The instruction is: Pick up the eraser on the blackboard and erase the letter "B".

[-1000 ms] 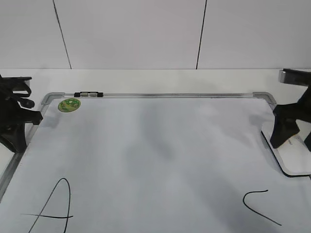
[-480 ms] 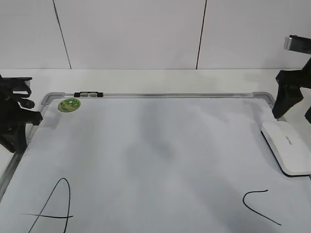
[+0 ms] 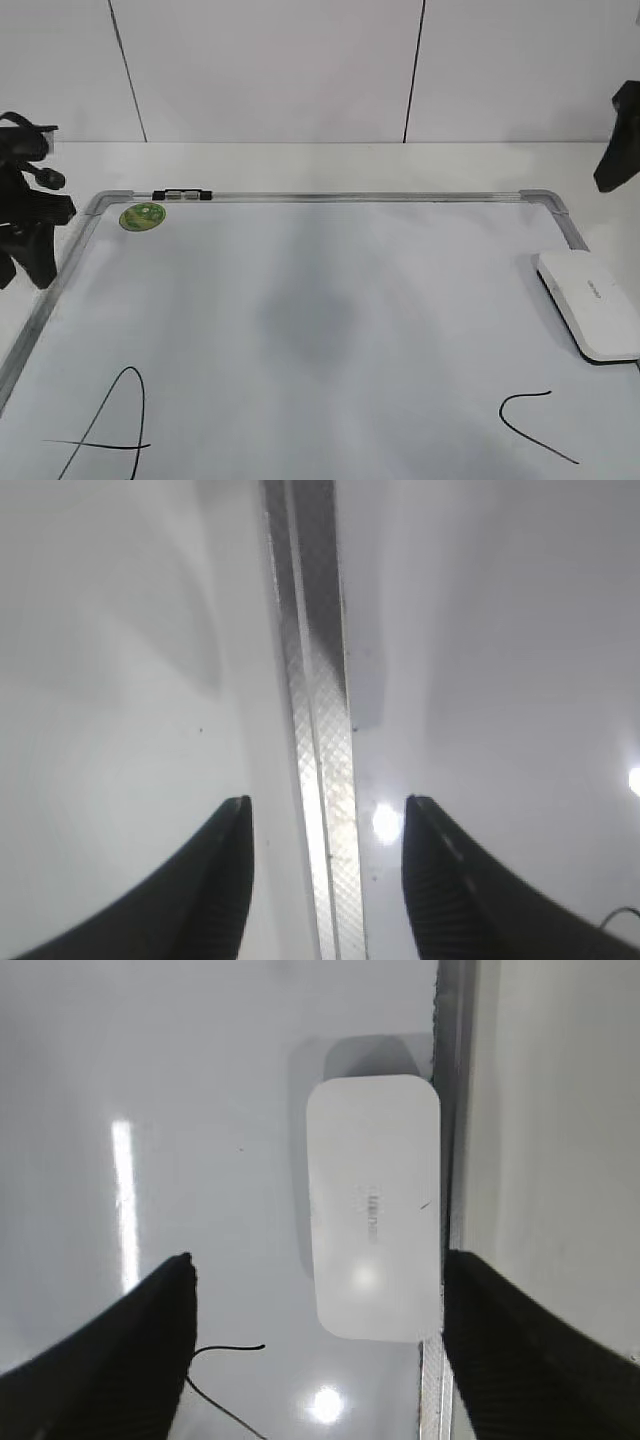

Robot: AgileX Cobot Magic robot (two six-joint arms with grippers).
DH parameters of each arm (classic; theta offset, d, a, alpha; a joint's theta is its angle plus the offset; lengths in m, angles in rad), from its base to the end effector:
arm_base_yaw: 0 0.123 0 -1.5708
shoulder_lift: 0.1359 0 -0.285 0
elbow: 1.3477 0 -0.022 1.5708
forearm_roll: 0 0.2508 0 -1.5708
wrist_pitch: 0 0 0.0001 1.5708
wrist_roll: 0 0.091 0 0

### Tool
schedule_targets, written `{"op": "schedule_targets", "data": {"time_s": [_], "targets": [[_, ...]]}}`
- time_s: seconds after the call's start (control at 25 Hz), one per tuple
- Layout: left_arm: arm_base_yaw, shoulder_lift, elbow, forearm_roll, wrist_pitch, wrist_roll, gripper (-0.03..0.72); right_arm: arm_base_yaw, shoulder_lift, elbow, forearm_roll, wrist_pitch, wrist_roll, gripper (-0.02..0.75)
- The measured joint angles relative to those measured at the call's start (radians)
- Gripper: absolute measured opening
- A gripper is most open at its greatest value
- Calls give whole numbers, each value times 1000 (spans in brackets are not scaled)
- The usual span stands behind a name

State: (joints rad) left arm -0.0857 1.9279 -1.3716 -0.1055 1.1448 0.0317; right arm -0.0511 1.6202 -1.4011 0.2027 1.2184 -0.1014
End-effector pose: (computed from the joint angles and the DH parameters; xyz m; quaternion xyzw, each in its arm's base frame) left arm 0.3626 -0.0399 0.1898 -0.0358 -0.9980 0.0469 0.0228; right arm 0.3245 0.0006 0.3049 -0.0006 0.9891 0.0896 0.1166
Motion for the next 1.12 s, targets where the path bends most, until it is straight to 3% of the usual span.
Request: {"op": "schedule_targets", "data": {"time_s": [0.36, 0.72, 1.12], "targets": [[0, -96, 16, -2, 55, 29, 351, 0, -295, 160, -6, 9, 0, 586], [0, -350, 204, -2, 66, 31, 334, 0, -626, 422, -12, 17, 0, 585], [0, -660, 214, -76, 80, 31, 306, 0, -1098, 654, -159, 38, 0, 585]]}}
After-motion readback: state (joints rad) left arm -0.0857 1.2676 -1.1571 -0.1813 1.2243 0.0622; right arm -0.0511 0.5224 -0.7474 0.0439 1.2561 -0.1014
